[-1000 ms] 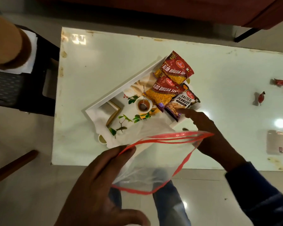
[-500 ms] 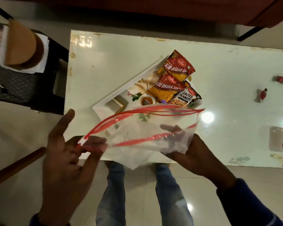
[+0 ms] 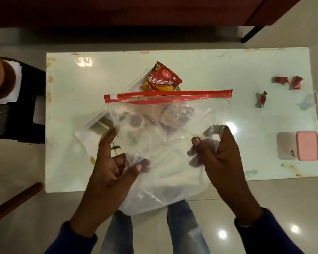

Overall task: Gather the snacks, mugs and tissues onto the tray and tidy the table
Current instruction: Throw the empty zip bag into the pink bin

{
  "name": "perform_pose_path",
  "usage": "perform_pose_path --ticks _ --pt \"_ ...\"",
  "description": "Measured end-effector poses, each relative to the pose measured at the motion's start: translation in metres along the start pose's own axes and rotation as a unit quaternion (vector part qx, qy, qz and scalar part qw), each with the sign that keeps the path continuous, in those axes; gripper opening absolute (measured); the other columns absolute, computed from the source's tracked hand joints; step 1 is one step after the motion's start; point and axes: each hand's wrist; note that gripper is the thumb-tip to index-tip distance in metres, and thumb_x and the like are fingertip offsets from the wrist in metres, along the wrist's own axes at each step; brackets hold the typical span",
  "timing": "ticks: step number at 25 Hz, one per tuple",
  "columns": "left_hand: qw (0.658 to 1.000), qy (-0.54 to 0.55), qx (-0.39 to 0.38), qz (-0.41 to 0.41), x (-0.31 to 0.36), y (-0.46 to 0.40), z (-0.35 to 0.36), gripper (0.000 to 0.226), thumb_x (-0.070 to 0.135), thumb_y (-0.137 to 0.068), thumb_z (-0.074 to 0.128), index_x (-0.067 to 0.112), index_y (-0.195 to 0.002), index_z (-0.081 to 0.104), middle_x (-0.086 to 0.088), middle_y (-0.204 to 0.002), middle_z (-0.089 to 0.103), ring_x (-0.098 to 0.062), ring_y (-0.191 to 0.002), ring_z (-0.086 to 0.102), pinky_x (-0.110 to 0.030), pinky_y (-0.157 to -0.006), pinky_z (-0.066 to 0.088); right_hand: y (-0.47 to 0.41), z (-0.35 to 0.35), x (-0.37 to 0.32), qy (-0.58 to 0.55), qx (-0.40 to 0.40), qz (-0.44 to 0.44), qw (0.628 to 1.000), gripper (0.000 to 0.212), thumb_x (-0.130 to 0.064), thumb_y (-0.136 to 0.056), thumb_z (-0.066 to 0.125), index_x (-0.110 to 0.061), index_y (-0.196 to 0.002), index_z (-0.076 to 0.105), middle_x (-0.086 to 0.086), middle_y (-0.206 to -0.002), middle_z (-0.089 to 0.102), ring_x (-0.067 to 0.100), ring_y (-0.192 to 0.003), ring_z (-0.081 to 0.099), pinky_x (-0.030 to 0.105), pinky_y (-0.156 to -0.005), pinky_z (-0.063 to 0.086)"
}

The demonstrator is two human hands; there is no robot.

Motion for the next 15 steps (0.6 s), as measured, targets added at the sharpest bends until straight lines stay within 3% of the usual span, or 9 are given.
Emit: perform_pose_path --ticks 2,4,5,7,9,10,11,13,15 --pt "0.999 -0.022 0.032 0.014 0.006 -0.01 0.02 0.086 -0.018 -0.086 0.06 0.033 -0.147 0.028 0.008 -0.105 0.076 -0.019 -0.089 0.075 -0.029 -0.087 0.057 0.004 -0.016 0.001 0.0 0.061 0.0 0.998 0.051 -0.031 -0.086 0.069 -0.033 -0.127 0.038 0.007 -0.072 0.067 0.018 -0.045 0.061 0.025 -0.046 0.052" --pt "0.998 -0.024 0.051 0.035 0.019 -0.018 0.039 0.098 -0.029 -0.079 0.055 0.04 -0.145 0.031 0.002 -0.101 0.075 -0.023 -0.073 0.075 -0.029 -0.073 0.061 0.009 -0.038 -0.005 0.006 0.095 -0.02 0.995 0.066 -0.024 -0.088 0.069 -0.052 -0.134 0.03 0.003 -0.073 0.061 0.019 -0.041 0.056 0.025 -0.043 0.051" --pt "0.997 -0.03 0.052 0.051 0.029 -0.019 0.049 0.106 -0.031 -0.078 0.054 0.049 -0.143 0.031 0.005 -0.105 0.073 -0.024 -0.066 0.073 -0.031 -0.066 0.061 0.01 -0.048 -0.01 0.03 0.099 -0.037 0.994 0.066 -0.021 -0.09 0.067 -0.055 -0.135 0.031 0.001 -0.077 0.06 0.02 -0.04 0.054 0.024 -0.042 0.05" --pt "0.993 -0.055 0.046 0.091 0.045 -0.018 0.066 0.117 -0.032 -0.079 0.051 0.062 -0.141 0.023 0.028 -0.108 0.068 -0.024 -0.059 0.071 -0.036 -0.054 0.061 0.009 -0.069 -0.02 0.139 0.088 -0.077 0.983 0.047 -0.023 -0.093 0.06 -0.05 -0.13 0.047 -0.006 -0.085 0.061 0.011 -0.046 0.054 0.021 -0.048 0.049" --pt "0.988 -0.098 0.026 0.119 0.056 -0.016 0.077 0.109 -0.018 -0.083 0.059 0.063 -0.144 0.018 0.02 -0.098 0.072 -0.022 -0.059 0.071 -0.035 -0.058 0.062 0.005 -0.088 -0.03 0.221 0.066 -0.088 0.969 0.029 -0.034 -0.092 0.056 -0.044 -0.119 0.062 -0.009 -0.086 0.06 0.007 -0.06 0.056 0.016 -0.058 0.045" --pt "0.983 -0.138 0.014 0.117 0.06 -0.018 0.08 0.099 0.002 -0.082 0.069 0.06 -0.145 0.02 0.012 -0.095 0.074 -0.018 -0.065 0.072 -0.033 -0.064 0.061 0.002 -0.096 -0.036 0.221 0.041 -0.066 0.972 0.03 -0.04 -0.089 0.057 -0.044 -0.118 0.063 -0.009 -0.087 0.059 0.006 -0.064 0.056 0.015 -0.06 0.043" --pt "0.979 -0.181 0.002 0.094 0.063 -0.019 0.082 0.095 0.026 -0.075 0.078 0.058 -0.146 0.023 0.01 -0.095 0.072 -0.012 -0.075 0.071 -0.028 -0.068 0.06 0.0 -0.106 -0.041 0.21 0.0 -0.033 0.977 0.039 -0.046 -0.083 0.062 -0.045 -0.121 0.061 -0.011 -0.09 0.057 0.007 -0.066 0.057 0.015 -0.061 0.044" --pt "0.97 -0.235 -0.048 0.024 0.062 -0.02 0.079 0.11 0.061 -0.049 0.088 0.061 -0.142 0.029 0.021 -0.101 0.069 0.002 -0.097 0.065 -0.012 -0.078 0.052 -0.002 -0.122 -0.045 0.216 -0.091 0.006 0.972 0.074 -0.055 -0.066 0.077 -0.05 -0.134 0.047 -0.017 -0.1 0.053 0.008 -0.075 0.06 0.012 -0.063 0.049" --pt "0.96 -0.261 -0.097 -0.016 0.054 -0.025 0.075 0.116 0.065 -0.036 0.091 0.061 -0.138 0.035 0.022 -0.105 0.068 0.009 -0.107 0.056 -0.004 -0.08 0.045 -0.002 -0.135 -0.045 0.257 -0.153 0.024 0.954 0.103 -0.054 -0.055 0.087 -0.055 -0.141 0.031 -0.021 -0.103 0.05 0.008 -0.081 0.06 0.009 -0.067 0.05"
Point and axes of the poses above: each hand's wrist, its own y-axis away from the middle knuckle, its own z-axis out of the palm, x = y × z
